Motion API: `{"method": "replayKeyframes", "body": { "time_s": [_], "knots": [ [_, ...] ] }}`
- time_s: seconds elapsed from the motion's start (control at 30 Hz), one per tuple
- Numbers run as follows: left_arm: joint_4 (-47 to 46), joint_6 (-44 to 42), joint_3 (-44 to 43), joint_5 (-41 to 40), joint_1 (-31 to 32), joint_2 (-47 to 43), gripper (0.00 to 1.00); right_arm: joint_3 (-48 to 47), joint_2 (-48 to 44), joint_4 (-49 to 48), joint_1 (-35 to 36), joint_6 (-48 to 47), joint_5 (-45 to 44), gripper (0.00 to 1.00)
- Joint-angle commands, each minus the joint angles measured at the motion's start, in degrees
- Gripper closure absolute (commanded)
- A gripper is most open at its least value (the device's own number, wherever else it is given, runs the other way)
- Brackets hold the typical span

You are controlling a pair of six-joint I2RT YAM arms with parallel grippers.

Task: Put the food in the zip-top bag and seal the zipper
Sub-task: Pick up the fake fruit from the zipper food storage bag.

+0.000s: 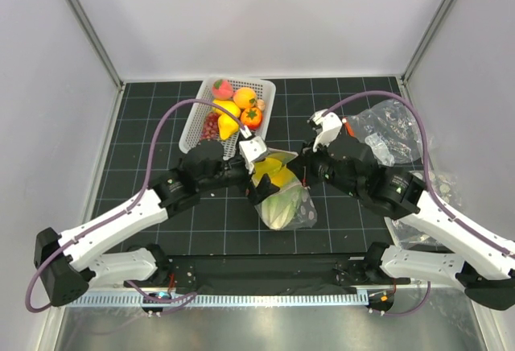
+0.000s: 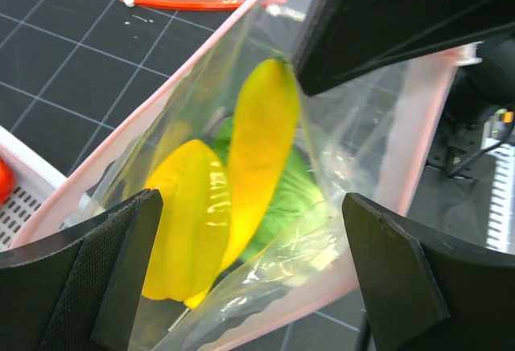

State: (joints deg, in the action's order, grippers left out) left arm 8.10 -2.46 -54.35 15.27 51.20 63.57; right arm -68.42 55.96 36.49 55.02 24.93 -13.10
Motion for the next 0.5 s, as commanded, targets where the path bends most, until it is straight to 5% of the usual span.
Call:
{"method": "replayKeyframes", "body": {
  "time_s": [0.0,0.47],
  "knots": [
    [2.98,5.61,-0.76,-0.06,-0.31,-5.20,0.00,1.09,-2.35,-5.55,-0.01,-2.34,-3.68,0.99],
    [-4.32,11.95,10.31,-27.38,-0.14,-22.79,0.00,6.54,-3.41,-7.48,-0.09,-8.76,-3.95,0.99]
  ]
}}
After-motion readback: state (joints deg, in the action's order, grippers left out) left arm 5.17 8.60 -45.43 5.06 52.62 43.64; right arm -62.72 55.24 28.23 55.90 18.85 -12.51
